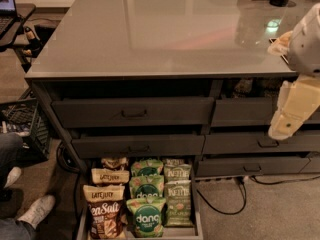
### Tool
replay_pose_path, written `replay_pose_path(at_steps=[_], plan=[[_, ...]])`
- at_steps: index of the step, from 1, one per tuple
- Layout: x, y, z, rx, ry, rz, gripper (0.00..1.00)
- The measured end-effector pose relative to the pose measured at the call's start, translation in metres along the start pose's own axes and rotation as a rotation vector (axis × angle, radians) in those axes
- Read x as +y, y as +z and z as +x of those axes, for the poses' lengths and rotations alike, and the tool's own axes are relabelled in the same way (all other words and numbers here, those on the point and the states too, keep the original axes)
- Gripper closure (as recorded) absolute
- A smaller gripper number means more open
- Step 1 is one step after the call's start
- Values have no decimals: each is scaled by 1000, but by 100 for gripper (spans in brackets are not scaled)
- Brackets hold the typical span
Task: Pick green jalapeno chip bag from bottom drawer and place on counter
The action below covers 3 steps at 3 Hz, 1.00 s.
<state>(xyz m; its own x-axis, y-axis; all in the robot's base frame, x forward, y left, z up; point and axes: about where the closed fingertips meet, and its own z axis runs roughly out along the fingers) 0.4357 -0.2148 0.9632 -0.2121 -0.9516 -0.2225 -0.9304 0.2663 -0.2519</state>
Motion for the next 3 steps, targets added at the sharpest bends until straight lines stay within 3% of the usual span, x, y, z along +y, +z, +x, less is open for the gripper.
replay_pose_path(at_steps=[2,3], plan=[[22,80,22,-47,-18,-65,0],[34,128,32,-58,-1,-145,0]])
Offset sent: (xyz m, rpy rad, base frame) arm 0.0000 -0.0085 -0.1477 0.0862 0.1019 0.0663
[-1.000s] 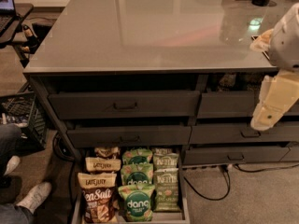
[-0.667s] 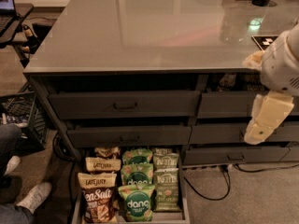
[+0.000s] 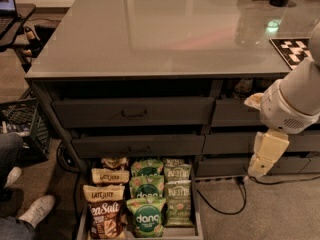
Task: Pick green jalapeno chip bag from bottom drawer and place on counter
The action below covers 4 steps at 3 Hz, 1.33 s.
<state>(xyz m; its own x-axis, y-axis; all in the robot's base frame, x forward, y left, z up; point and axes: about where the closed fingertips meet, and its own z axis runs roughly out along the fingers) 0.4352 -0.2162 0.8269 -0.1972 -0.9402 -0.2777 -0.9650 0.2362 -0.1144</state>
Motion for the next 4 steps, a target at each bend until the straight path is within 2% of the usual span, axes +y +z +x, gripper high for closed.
replay_pose_path(at_steps=[1,2,4], plan=[[0,0,0,0,0,0,0],[5,39,2,-6,-52,-27,0],[-1,148,20,-15,-107,-75,0]])
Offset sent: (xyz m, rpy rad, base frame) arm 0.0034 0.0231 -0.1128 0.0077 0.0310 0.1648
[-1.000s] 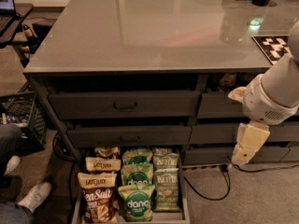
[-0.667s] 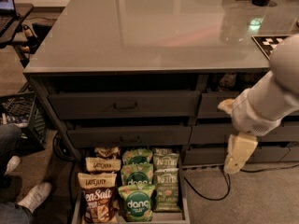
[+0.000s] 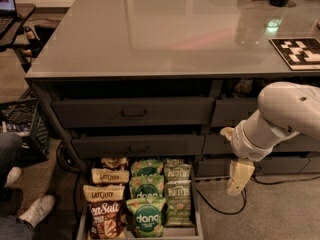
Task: Pick green jalapeno chip bag from bottom drawer and place on counter
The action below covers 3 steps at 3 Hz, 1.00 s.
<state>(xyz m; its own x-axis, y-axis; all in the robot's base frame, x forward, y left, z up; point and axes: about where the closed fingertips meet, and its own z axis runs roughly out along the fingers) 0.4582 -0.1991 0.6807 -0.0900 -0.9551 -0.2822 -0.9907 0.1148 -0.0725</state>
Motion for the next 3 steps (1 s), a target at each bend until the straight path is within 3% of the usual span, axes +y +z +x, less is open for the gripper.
replay_pose_path(at_steps=[1,2,3], plan=[[0,0,0,0,0,0,0],[6,23,-7,-18,-37,6,0],[-5,72,-7,-36,-55,-4,0]])
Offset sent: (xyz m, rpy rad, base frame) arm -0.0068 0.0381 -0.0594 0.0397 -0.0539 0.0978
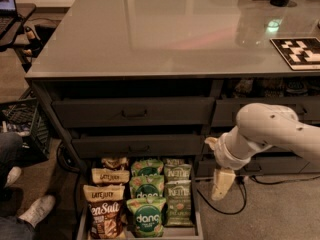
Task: Pick green jalapeno chip bag from bottom drawer and place on counter
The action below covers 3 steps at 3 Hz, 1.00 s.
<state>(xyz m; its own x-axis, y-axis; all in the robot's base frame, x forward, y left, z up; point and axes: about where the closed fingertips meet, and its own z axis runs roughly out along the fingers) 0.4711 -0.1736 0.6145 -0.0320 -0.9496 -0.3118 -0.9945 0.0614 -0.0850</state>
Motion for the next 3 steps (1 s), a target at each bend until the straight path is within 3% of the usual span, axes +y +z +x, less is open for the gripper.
replay_pose_path(at_steps=[2,3], plan=[[-15,80,12,-39,15,-71,0],[-13,86,13,-42,19,-81,0]])
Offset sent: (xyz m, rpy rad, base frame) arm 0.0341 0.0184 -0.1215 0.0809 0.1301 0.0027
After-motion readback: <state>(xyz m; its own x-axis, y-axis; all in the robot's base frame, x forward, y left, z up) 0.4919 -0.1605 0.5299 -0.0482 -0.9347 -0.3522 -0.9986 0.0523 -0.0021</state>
